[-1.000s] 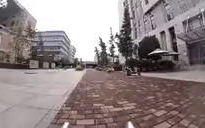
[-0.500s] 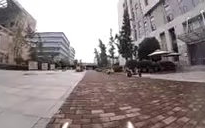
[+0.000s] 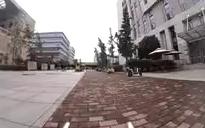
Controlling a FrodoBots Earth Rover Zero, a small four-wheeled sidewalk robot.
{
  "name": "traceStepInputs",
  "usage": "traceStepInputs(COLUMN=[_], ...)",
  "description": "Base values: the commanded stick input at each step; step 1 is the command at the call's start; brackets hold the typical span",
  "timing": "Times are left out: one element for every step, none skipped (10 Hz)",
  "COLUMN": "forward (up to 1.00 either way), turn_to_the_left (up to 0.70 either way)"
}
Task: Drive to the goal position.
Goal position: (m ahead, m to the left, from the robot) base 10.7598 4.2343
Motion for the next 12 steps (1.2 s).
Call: traceStepInputs(forward=[0.45,0.45,0.45,0.45,0.45,0.45,0.45,0.45,0.45,0.45,0.45,0.45], turn_to_the_left=[0.0,0.0,0.0,0.0,0.0,0.0,0.0,0.0,0.0,0.0,0.0,0.0])
